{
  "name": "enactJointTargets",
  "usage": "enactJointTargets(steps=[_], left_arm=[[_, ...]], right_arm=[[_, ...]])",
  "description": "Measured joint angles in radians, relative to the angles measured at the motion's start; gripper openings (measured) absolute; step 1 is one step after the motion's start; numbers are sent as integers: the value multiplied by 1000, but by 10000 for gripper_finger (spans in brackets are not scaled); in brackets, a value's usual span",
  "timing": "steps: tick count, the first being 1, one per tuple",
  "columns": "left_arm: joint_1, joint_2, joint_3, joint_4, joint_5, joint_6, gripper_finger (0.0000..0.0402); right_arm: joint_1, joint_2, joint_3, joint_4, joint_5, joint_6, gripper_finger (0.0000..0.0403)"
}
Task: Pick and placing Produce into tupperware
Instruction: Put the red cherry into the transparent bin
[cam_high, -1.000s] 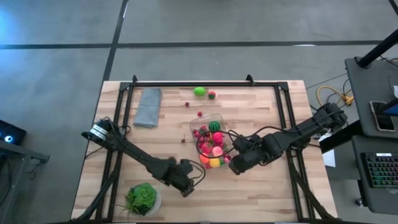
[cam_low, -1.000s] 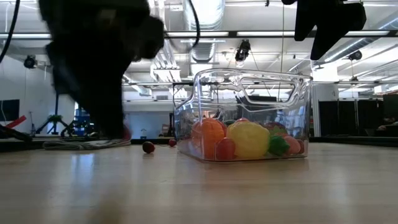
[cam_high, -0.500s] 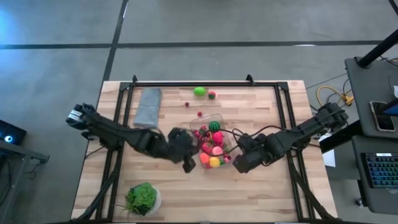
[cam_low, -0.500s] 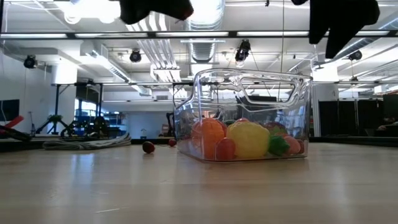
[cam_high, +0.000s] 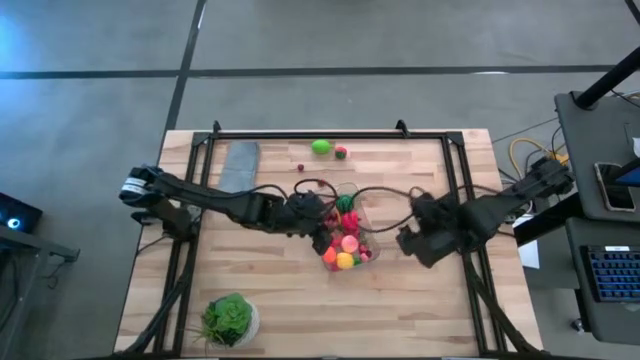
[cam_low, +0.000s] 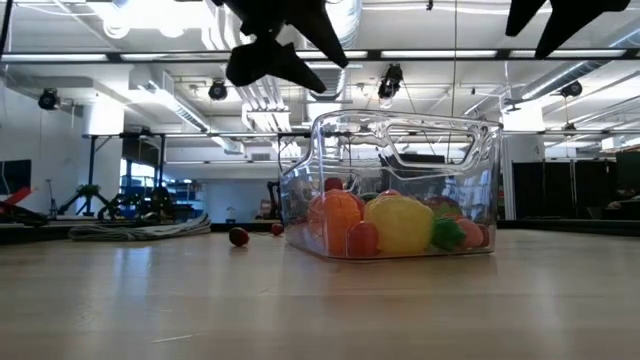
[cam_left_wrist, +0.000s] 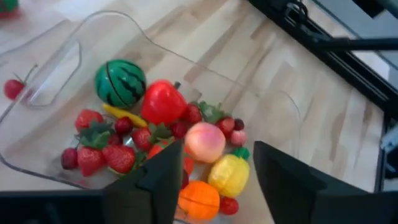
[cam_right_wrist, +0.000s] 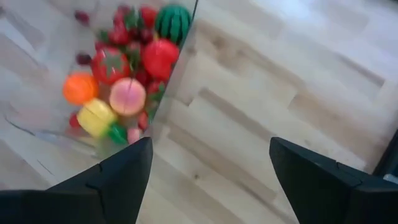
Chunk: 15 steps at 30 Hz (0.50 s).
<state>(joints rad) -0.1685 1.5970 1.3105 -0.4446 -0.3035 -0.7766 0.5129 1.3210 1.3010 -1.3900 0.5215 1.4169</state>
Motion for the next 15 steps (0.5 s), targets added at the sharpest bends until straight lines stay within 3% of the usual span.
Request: enactJointTargets(steps=[5, 12, 15], left_arm=[[27, -14, 7, -66, -7, -29, 221], [16, -76, -4, -457, -15, -311, 226], [9, -67, -15, -514, 6, -400, 226]], right_arm=[[-1, -93, 0, -35, 55, -18, 322], [-24, -162, -12, -79, 70, -73, 323], [-49, -173, -23, -81, 105, -131, 322]])
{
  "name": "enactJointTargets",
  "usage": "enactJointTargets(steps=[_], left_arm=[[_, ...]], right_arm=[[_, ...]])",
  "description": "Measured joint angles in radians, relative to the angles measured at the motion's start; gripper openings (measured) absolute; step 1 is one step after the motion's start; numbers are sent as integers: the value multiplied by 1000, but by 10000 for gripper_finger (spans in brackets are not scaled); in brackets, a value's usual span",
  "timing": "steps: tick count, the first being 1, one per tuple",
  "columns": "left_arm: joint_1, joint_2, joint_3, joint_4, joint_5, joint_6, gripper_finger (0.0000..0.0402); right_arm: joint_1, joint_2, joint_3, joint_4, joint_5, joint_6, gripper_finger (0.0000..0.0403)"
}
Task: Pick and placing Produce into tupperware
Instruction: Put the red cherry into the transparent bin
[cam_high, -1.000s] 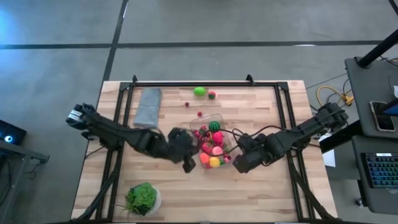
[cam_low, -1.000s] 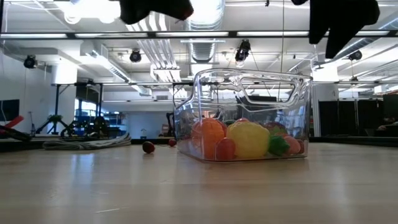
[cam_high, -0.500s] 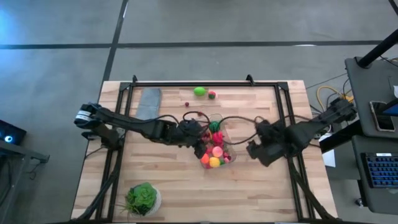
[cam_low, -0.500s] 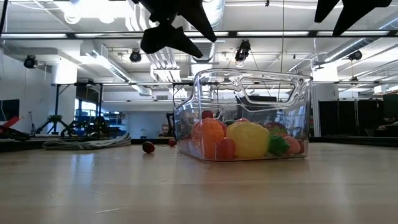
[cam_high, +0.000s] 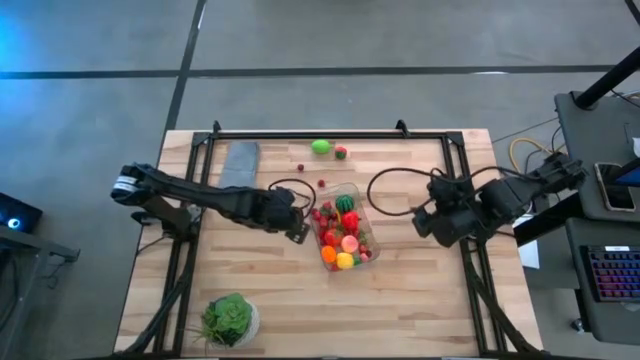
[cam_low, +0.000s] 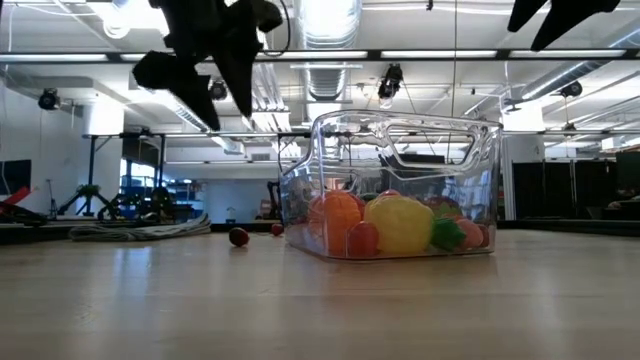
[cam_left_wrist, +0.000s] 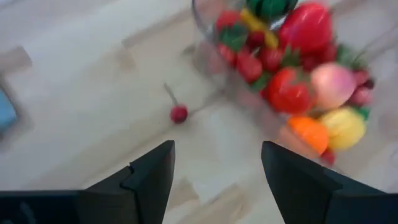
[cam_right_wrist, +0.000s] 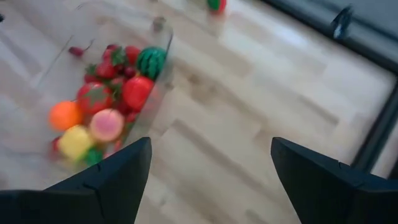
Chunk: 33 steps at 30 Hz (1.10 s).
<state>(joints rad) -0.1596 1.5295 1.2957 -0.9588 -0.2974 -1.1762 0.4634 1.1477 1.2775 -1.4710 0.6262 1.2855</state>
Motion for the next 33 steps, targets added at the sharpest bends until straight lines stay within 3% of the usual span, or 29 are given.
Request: enactJointTargets(steps=[6, 11, 16, 26, 33], left_arm=[[-6, 58, -47, 63, 83, 151, 226], [2, 130, -72, 94, 88, 324, 226], [24, 196, -71, 98, 108, 371, 226], [114, 248, -72, 111, 212, 288, 226], [134, 235, -66, 171, 214, 559, 226]], right_arm=[[-125, -2, -26, 1, 27, -89, 322], [-248, -2, -29, 6, -59, -62, 321], [-324, -2, -19, 13, -94, -116, 324], [-373, -2, -4, 19, -134, -126, 325], [-373, -2, -4, 25, -136, -124, 325]])
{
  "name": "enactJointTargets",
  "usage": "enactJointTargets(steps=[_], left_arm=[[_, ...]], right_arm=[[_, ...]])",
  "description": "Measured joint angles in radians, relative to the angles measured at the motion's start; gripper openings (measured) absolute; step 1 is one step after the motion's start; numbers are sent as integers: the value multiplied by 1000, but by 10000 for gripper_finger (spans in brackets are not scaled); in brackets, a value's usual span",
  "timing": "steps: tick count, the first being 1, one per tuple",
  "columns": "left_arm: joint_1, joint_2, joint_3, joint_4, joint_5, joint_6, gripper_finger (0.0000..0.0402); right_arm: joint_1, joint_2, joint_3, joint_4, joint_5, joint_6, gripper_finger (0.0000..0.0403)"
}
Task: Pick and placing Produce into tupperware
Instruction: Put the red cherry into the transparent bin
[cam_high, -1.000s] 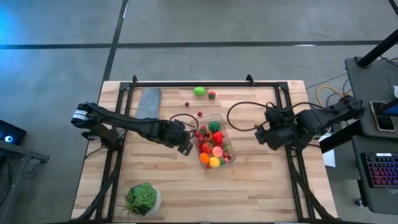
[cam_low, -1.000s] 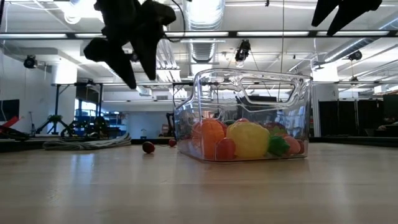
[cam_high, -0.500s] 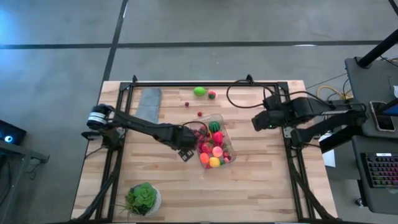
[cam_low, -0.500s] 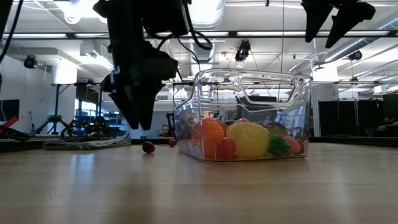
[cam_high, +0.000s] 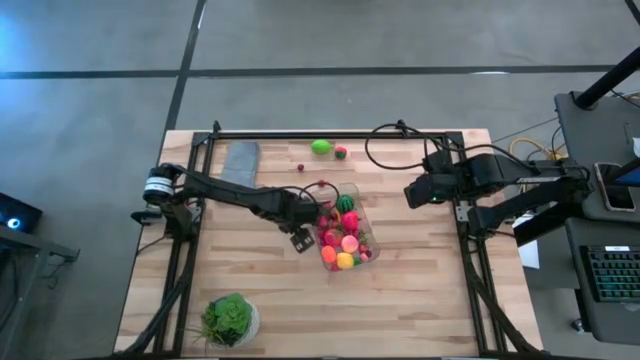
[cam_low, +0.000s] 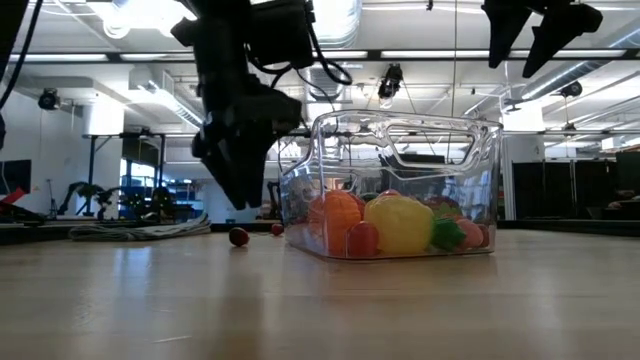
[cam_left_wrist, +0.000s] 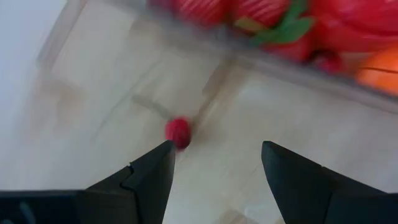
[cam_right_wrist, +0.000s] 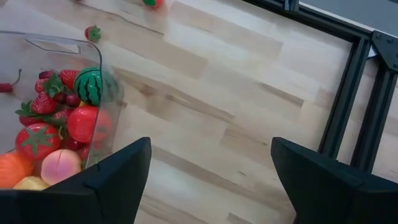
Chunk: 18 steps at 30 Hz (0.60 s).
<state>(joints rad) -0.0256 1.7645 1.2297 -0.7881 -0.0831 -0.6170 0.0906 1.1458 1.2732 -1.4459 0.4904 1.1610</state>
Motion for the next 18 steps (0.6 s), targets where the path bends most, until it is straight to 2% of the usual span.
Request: enactJointTargets(steps=[2, 8, 14, 18], left_arm=[[0, 0, 0, 30, 4, 68, 226], [32, 0, -32, 47, 4, 115, 226], [45, 0, -100, 52, 0, 232, 226], [45, -4, -157, 134, -2, 289, 226]], right_arm=[[0, 0, 0, 1, 0, 0, 325], [0, 0, 0, 6, 0, 5, 325], [0, 0, 0, 10, 0, 5, 325], [0, 0, 0, 13, 0, 10, 325]])
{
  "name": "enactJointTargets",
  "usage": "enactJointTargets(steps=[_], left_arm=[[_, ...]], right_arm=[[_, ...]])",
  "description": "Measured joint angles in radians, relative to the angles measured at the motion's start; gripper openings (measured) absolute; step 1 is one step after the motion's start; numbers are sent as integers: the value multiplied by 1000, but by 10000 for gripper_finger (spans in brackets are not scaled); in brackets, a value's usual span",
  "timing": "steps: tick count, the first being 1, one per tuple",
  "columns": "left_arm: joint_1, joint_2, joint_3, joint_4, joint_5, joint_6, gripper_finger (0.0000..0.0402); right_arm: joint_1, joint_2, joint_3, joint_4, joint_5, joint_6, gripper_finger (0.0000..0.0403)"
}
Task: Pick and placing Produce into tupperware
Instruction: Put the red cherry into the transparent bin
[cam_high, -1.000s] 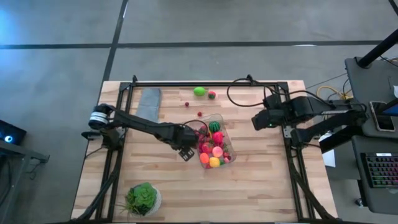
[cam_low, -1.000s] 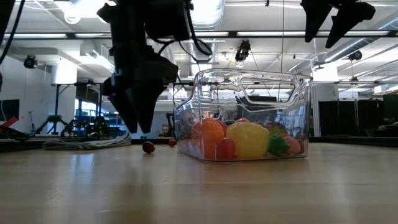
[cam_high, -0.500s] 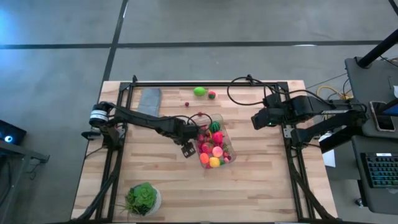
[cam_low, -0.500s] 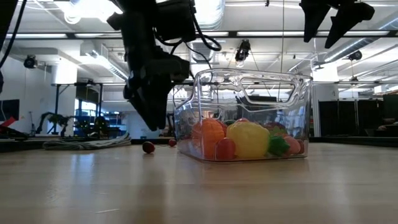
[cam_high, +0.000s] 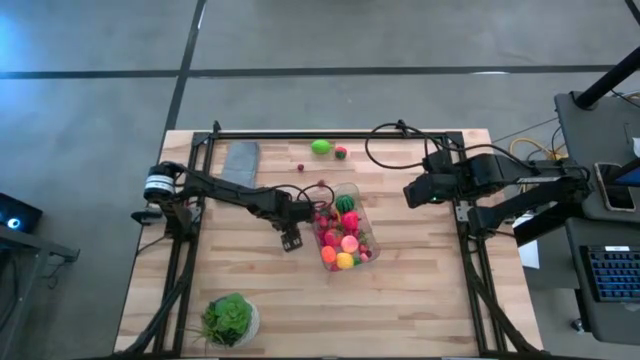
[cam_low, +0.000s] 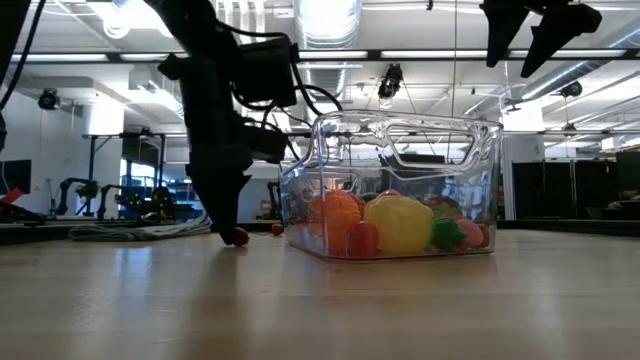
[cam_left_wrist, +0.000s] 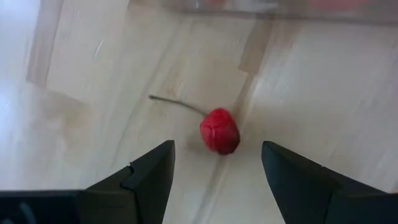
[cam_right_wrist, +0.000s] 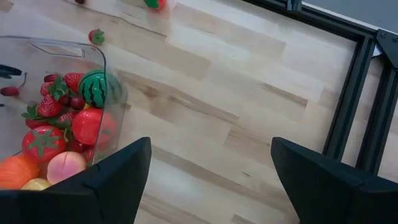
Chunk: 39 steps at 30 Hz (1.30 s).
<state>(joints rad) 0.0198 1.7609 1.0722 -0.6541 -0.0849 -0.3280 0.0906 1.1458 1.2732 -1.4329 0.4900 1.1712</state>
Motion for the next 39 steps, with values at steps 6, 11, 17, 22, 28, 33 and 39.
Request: enactJointTargets(steps=[6, 11, 17, 22, 28, 33, 39], left_arm=[[0, -12, -65, 123, -1, 15, 226], [0, -28, -88, 146, -1, 27, 226], [0, -57, -141, 187, 2, 23, 192], [0, -60, -145, 184, 1, 22, 146], [-1, -60, -146, 196, -7, 27, 117], [-1, -61, -146, 201, -22, 27, 113], [0, -75, -149, 203, -87, 22, 118]], right_arm=[[0, 0, 0, 3, 0, 11, 325], [0, 0, 0, 3, 0, 34, 325], [0, 1, 0, 4, 7, 34, 324], [0, 1, -5, 8, 35, 35, 324], [0, 1, -21, 11, 35, 45, 324], [0, 1, -32, 11, 34, 59, 325], [0, 2, -34, 11, 34, 58, 324]])
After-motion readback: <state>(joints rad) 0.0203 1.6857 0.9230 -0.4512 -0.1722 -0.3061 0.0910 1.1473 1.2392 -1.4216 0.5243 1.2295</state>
